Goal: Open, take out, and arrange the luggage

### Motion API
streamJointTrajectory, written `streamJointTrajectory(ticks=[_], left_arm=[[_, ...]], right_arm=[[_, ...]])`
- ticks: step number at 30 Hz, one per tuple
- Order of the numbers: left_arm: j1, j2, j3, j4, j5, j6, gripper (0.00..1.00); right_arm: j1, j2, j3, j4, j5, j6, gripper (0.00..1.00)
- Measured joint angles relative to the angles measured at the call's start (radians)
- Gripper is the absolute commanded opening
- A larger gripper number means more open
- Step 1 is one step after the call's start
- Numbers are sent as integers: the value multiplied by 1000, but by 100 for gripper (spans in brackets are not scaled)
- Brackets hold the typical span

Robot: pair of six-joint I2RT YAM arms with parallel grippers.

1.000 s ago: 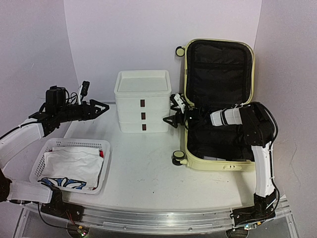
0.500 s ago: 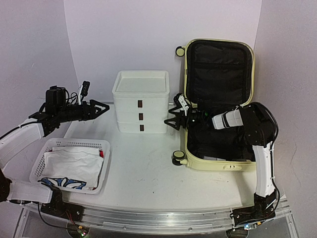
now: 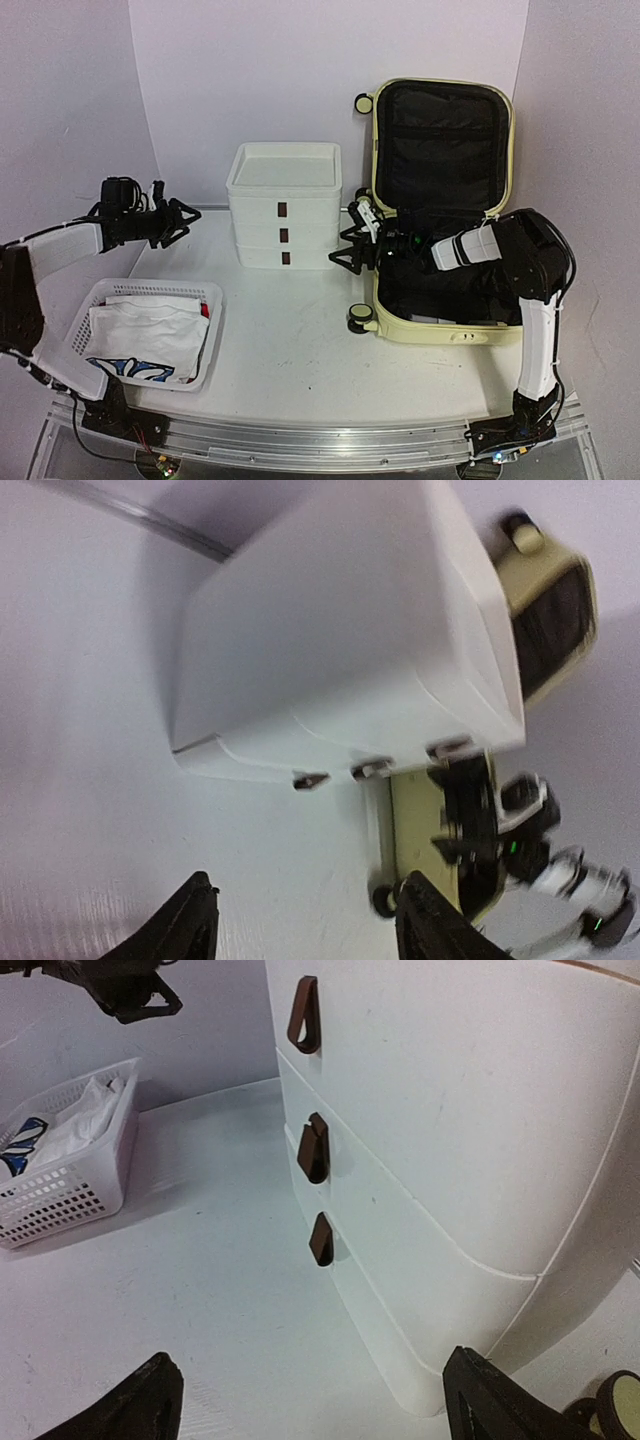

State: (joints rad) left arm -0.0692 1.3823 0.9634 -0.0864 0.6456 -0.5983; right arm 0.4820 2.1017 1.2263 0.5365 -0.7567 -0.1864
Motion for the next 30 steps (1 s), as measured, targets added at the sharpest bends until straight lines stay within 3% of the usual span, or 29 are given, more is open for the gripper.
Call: streamJointTrajectory(ticks=[3, 9, 17, 25, 30], left_arm=[[76, 182, 81, -10, -2, -72, 50], [67, 472, 272, -31, 27, -110, 54], [5, 656, 526, -44, 60, -100, 63], [-51, 734, 623, -48, 48, -80, 61], [-59, 756, 653, -143, 24, -19, 59]], right_arm=[[5, 0, 2, 9, 58, -9, 97], [-6, 10, 64, -6, 106, -10, 98], [-24, 73, 130, -17, 117, -29, 98], [-26, 129, 223, -59, 68, -29, 98], [-37, 148, 262, -88, 27, -25, 97]])
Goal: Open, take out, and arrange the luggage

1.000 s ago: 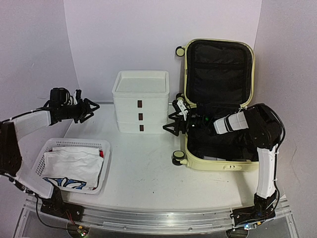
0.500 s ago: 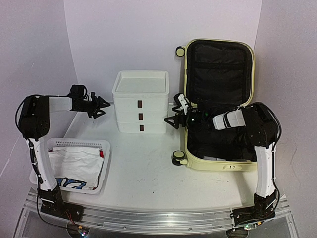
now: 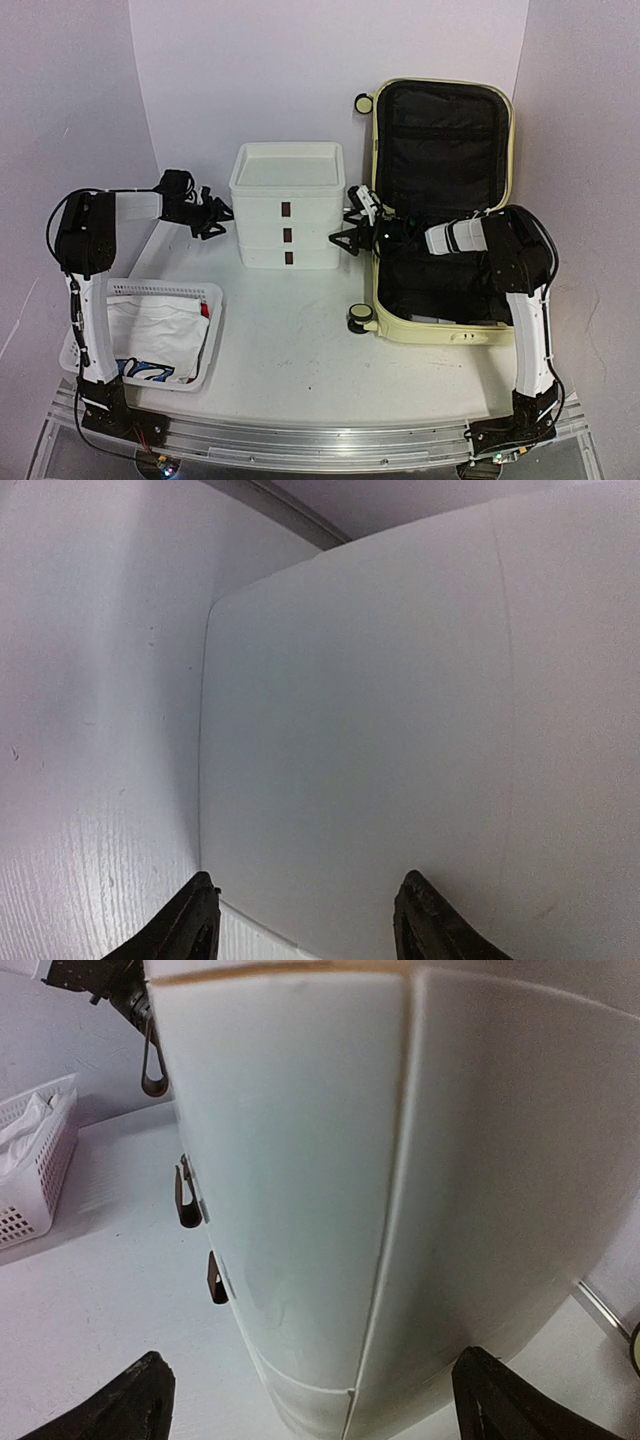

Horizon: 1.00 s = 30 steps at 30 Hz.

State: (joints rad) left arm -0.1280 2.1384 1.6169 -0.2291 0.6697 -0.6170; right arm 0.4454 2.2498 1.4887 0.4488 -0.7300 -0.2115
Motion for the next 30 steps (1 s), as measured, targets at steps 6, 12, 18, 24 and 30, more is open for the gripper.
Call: streamJointTrajectory(ticks=[6, 12, 18, 24, 30], left_arm=[[-5, -19, -42, -58, -3, 64, 57], [-10, -60, -95, -101, 1, 113, 57], [-19, -104, -148, -135, 13, 143, 58], [-60, -152, -174, -148, 27, 150, 60], [-35, -193, -169, -144, 17, 136, 60]], right_arm=[[-10, 0, -1, -2, -57, 13, 95], [-15, -28, -47, 17, -106, 31, 92], [-16, -60, -92, 19, -148, 46, 90], [-7, -87, -137, 20, -225, 68, 86], [15, -107, -180, 9, -276, 80, 81]])
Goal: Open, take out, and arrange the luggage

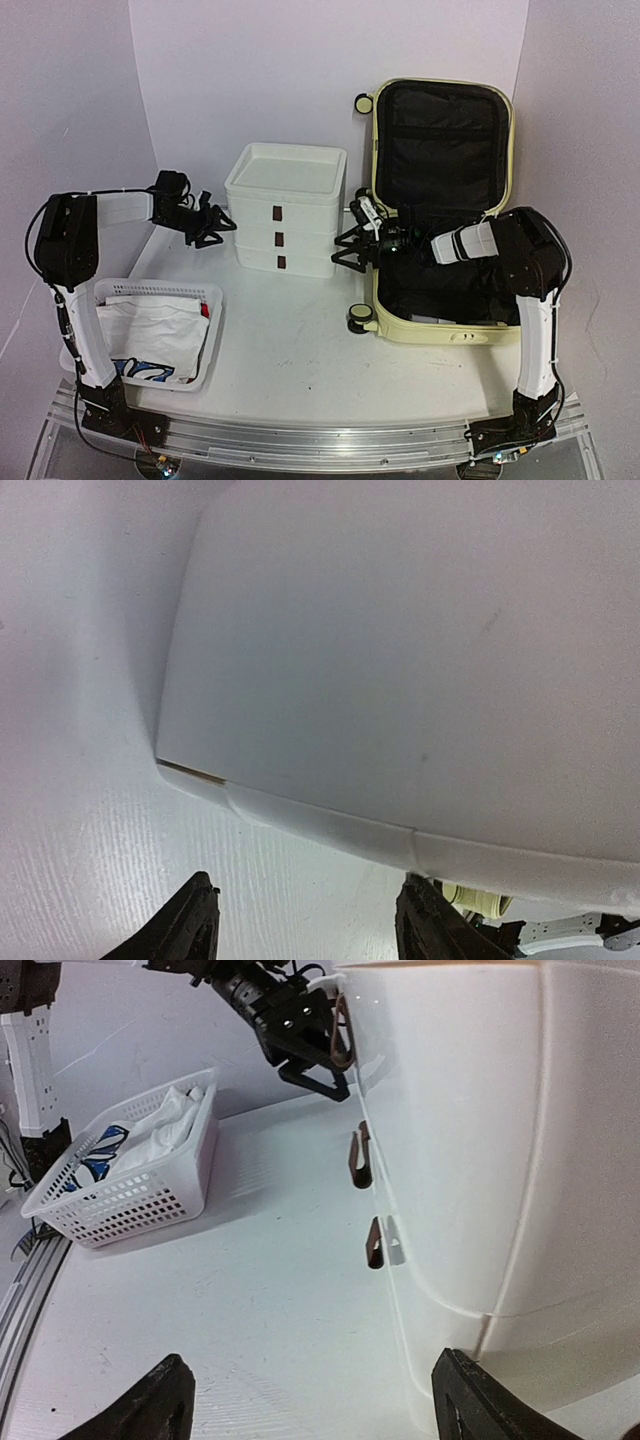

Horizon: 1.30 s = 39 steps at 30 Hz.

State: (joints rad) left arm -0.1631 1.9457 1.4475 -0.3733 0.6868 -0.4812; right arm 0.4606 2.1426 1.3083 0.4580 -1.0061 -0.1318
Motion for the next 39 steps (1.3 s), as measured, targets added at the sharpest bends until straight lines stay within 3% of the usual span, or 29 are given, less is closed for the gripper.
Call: streamJointTrajectory(ticks=[3, 6, 10, 18, 22, 27, 33, 39], left_arm=[[35, 0, 3, -2, -10, -19, 61], [58, 0, 10, -1, -17, -29, 67], [56, 0, 13, 17, -14, -40, 69], [56, 44, 75, 37, -23, -78, 66], [50, -30, -57, 81, -97, -97, 73], [33, -259, -304, 85, -174, -79, 79], [-124, -486, -414, 108, -295, -20, 81], [-390, -487, -418, 176, -480, 37, 68]], right_arm=[[15, -8, -11, -9, -13, 7, 80], [27, -27, -37, -20, 20, 25, 87], [47, -92, -99, -32, 148, 60, 98], [98, -149, -121, -51, 437, 183, 98], [161, -168, -110, -119, 568, 278, 98], [244, -234, -125, -257, 698, 472, 98], [233, -387, -116, -565, 788, 529, 98], [225, -634, -164, -735, 898, 515, 98]])
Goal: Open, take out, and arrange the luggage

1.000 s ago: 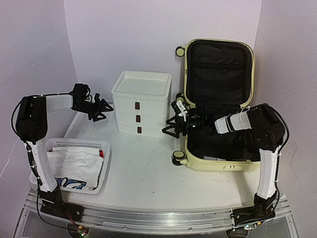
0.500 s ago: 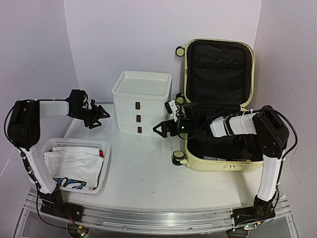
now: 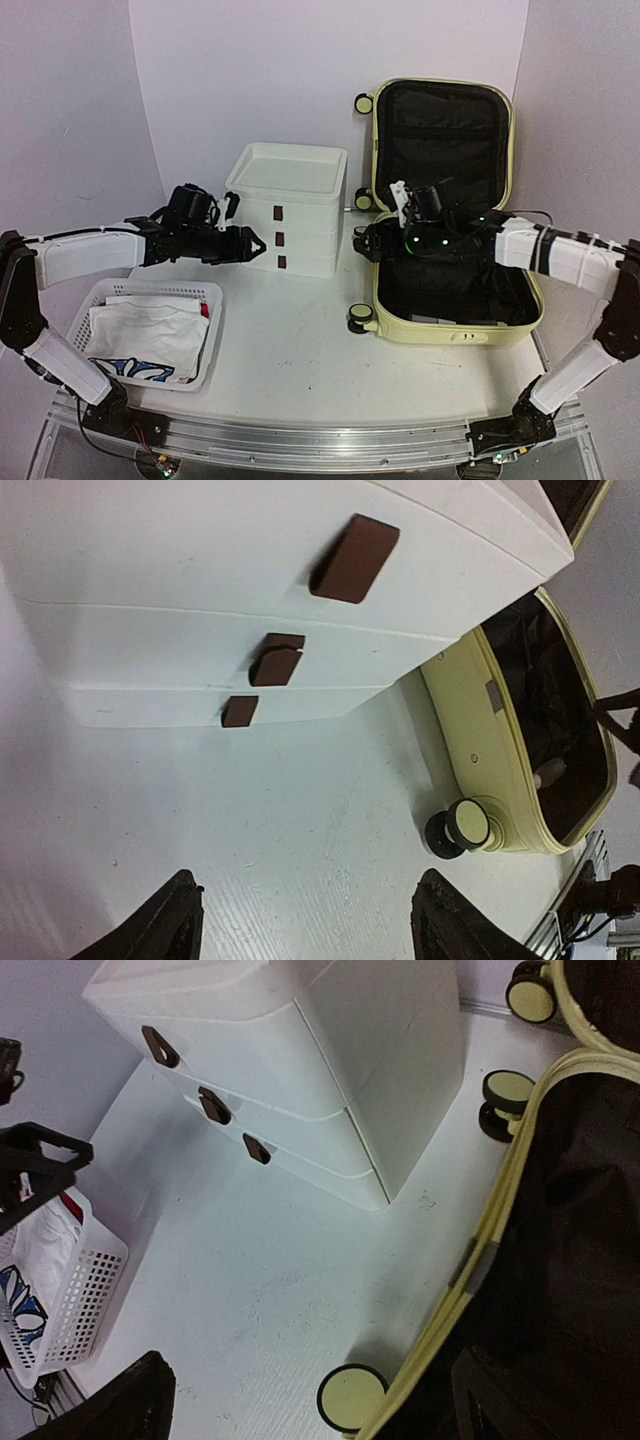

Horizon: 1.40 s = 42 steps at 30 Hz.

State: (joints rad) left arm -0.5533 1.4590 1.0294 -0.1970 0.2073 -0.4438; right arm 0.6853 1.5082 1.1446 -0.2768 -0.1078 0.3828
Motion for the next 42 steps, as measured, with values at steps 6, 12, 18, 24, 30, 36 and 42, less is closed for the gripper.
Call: streamJointTrajectory(ticks=[6, 12, 18, 24, 30, 36, 42], left_arm=[[-56, 96, -58, 204, -85, 34, 69], [-81, 239, -31, 306, -143, 81, 65], [-101, 305, 1, 367, -240, 105, 55], [-103, 351, 14, 470, -285, 103, 55], [-116, 385, 14, 544, -335, 104, 53], [-125, 423, 19, 599, -367, 106, 46], [-127, 455, 26, 601, -389, 105, 44]], right_arm=[[0, -180, -82, -68, 43, -12, 98], [0, -259, -163, -117, 74, -12, 98], [0, -340, -210, -149, 111, -12, 98], [0, -401, -211, -185, 127, -15, 98], [0, -471, -232, -226, 146, -15, 98], [0, -528, -243, -271, 166, -16, 98], [0, -558, -243, -303, 177, -16, 98]])
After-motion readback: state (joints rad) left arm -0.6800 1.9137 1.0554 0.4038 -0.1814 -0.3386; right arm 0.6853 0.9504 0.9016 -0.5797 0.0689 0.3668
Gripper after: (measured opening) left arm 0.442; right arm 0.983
